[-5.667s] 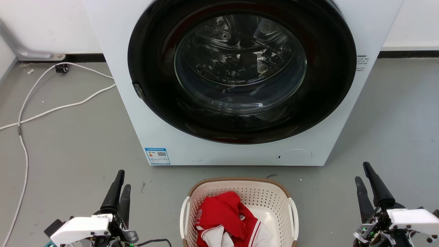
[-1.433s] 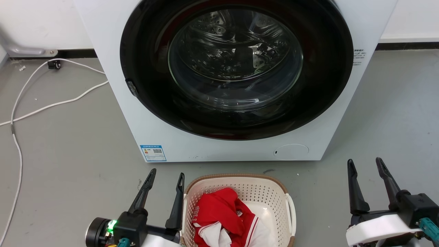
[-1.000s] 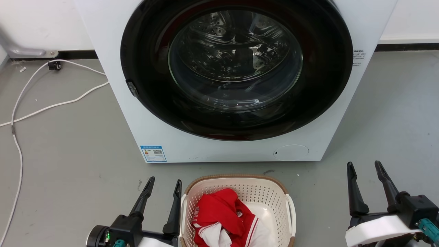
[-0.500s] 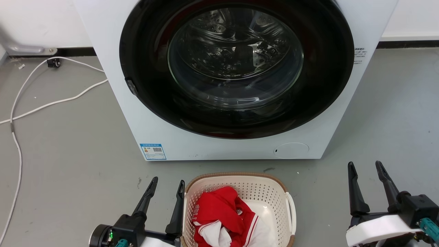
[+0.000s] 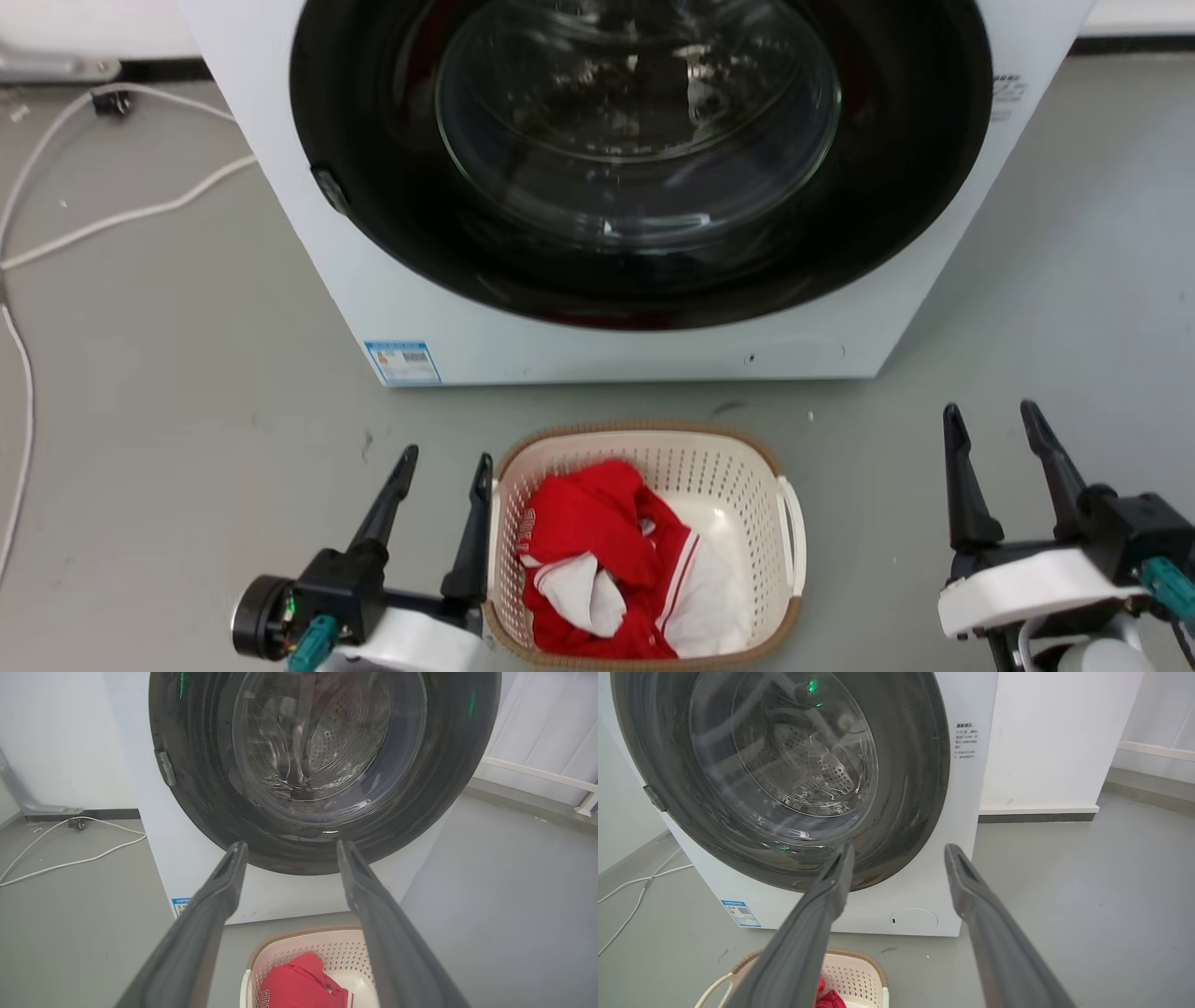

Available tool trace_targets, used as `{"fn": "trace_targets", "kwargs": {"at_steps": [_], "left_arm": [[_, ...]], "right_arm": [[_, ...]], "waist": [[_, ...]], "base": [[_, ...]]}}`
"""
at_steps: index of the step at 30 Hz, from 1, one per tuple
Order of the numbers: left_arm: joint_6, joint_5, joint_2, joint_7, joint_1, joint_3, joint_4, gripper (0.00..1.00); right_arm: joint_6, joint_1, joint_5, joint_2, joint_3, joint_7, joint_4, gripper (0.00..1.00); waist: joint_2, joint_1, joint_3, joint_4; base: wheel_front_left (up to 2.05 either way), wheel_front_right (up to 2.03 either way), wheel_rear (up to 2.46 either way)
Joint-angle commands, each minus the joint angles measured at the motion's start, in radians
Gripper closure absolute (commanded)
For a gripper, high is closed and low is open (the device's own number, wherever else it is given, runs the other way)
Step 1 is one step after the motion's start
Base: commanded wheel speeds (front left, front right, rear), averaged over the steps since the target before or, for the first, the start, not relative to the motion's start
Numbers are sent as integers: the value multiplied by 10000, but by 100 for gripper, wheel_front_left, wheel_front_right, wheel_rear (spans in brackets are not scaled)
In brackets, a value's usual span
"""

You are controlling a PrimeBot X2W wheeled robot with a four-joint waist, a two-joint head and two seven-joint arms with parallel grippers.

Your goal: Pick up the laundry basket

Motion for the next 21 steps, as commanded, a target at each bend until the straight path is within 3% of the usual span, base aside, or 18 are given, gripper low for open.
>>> {"fn": "trace_targets", "kwargs": {"at_steps": [1, 10, 21], "left_arm": [[-17, 45, -4, -27, -237, 88, 49, 0], [-294, 5, 224, -27, -1871, 586, 1477, 0], [-437, -285, 1086, -27, -4467, 520, 4612, 0]], "right_arm": [[-3, -236, -20, 4, 42, 23, -63, 0], [-3, -1509, -25, 2, 222, 436, 544, 0], [-5, -3683, 121, 5, 535, 980, 3185, 0]], "waist": [[0, 0, 640, -86], [0, 0, 2874, -318], [0, 0, 4949, -420]], "base": [[0, 0, 0], [0, 0, 0], [0, 0, 0]]}}
